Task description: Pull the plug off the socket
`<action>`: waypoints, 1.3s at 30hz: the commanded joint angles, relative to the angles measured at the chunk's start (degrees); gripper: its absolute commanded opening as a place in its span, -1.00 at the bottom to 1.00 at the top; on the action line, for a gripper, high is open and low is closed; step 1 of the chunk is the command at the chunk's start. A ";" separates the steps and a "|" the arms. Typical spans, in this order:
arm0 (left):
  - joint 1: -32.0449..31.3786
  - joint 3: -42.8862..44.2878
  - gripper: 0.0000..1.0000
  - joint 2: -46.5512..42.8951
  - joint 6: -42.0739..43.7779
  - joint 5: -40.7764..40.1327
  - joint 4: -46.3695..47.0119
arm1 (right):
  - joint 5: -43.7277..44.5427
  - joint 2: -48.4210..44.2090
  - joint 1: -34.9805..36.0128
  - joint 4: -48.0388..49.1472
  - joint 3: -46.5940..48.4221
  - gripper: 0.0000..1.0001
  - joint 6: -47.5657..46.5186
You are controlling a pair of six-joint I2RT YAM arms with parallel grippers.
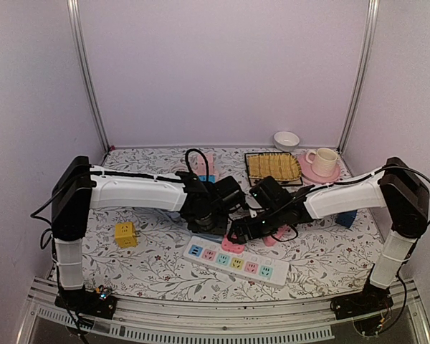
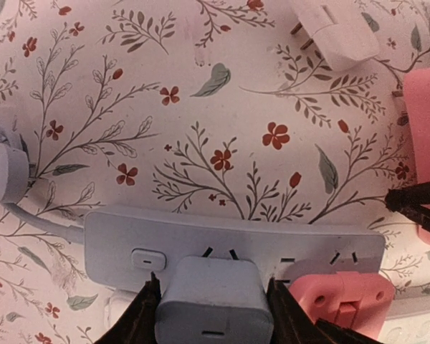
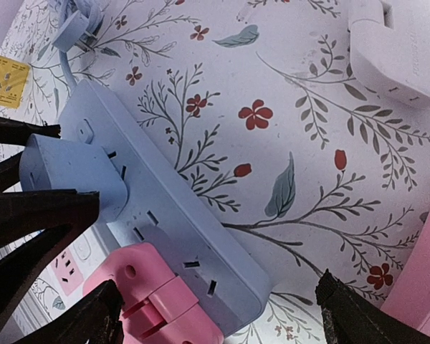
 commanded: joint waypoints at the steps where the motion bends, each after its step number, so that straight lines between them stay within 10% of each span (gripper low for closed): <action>1: -0.66 1.36 -0.22 -1.14 0.67 -0.60 3.37 | 3.34 3.03 0.27 -3.16 -3.58 0.92 0.33; 15: 5.18 -4.38 -0.29 -7.21 3.37 5.79 8.89 | 3.33 3.35 0.25 -1.13 -7.99 0.92 1.74; 39: -7.17 1.52 -0.29 -3.61 4.21 -14.48 1.28 | 2.01 6.05 0.20 -0.61 -7.79 0.91 2.12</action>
